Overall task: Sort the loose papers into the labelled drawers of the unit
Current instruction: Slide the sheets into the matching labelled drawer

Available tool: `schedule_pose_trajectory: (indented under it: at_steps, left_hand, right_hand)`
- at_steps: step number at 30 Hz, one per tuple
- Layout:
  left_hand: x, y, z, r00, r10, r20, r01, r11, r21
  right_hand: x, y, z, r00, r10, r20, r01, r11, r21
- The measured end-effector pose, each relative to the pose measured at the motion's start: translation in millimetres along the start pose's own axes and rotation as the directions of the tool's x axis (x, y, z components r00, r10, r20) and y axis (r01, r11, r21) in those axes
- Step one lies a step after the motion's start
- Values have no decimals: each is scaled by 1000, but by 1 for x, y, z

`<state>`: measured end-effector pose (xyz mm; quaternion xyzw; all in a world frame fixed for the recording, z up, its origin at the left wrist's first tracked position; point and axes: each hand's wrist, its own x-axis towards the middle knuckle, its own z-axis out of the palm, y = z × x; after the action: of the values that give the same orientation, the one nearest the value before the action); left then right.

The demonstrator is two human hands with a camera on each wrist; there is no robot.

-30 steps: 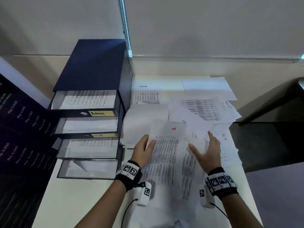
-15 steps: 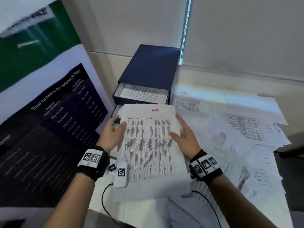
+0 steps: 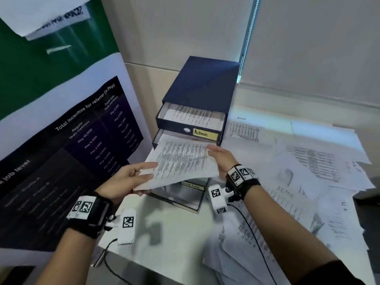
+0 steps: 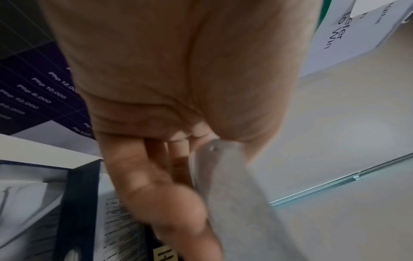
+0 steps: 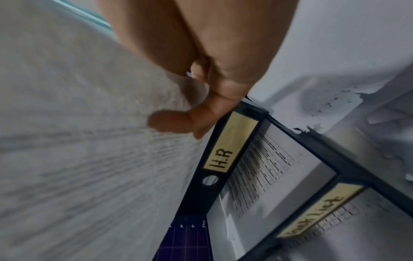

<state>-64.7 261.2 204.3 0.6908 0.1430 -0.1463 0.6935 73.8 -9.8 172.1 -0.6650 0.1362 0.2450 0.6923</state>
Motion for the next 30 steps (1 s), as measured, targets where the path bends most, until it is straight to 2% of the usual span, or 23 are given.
schedule_pose_trajectory:
  at_steps: [3,5,7,9,10,12,13,14,16,17,19,21,23,24,25,26,27,28,29,30]
  left_hand:
    - [28,3,3,978,47,-201,-40,998,38]
    - [52,2,2,952,134,-276,-101,986,131]
    - [76,2,6,923,216,-319,-150,964,219]
    - [97,4,18,903,237,-359,-128,944,303]
    - [105,4,25,882,273,-384,-104,907,408]
    - [117,3,37,791,474,-387,-90,716,692]
    - [120,3,42,754,572,-322,-116,599,793]
    - [123,3,48,752,622,-216,-164,495,853]
    - [132,-3,59,832,555,-13,-224,358,907]
    - [137,-9,65,876,481,39,-220,326,920]
    - [148,-19,71,914,399,68,-196,290,937]
    - [156,-20,77,917,394,57,-173,266,948]
    - [157,-16,93,874,479,88,-250,288,924]
    - [153,-13,106,832,538,135,-348,318,882]
    - [147,-11,122,787,584,200,-467,351,811]
    - [142,-11,140,748,601,281,-577,380,723]
    - [138,-13,160,734,570,368,-644,416,642]
    - [136,-17,180,744,502,442,-662,460,592]
    - [136,-25,198,769,415,487,-640,512,573]
    - [140,-37,216,802,329,498,-590,565,577]
  right_hand:
    - [-13,0,-12,986,18,163,-11,999,-44]
    - [-24,7,-23,940,99,326,-61,990,-126]
    - [-28,10,-27,907,141,397,-97,987,-131]
    - [-18,7,-22,952,97,290,-72,993,-95]
    - [-10,4,-20,977,61,203,-46,996,-78]
    - [11,-5,-16,997,10,71,-8,1000,-30]
    - [21,-8,-12,999,5,44,-5,1000,10]
    - [31,-12,-9,999,12,35,-14,998,55]
    - [42,-16,-5,997,26,77,-37,989,142]
    - [43,-17,-4,993,29,113,-48,985,168]
    - [39,-15,-13,986,10,166,-40,983,179]
    - [33,-5,-40,994,-10,104,-6,989,148]
    - [28,16,-87,996,-27,-82,31,999,41]
    - [26,30,-116,973,-54,-223,30,993,-112]
    - [22,45,-147,926,-96,-365,-34,941,-335]
    - [18,60,-178,866,-128,-483,-169,834,-526]
    - [11,76,-207,797,-137,-588,-320,730,-604]
    - [4,90,-233,726,-97,-680,-450,681,-578]
    - [-5,103,-254,670,-28,-742,-535,674,-509]
    - [-13,112,-270,638,41,-769,-580,683,-445]
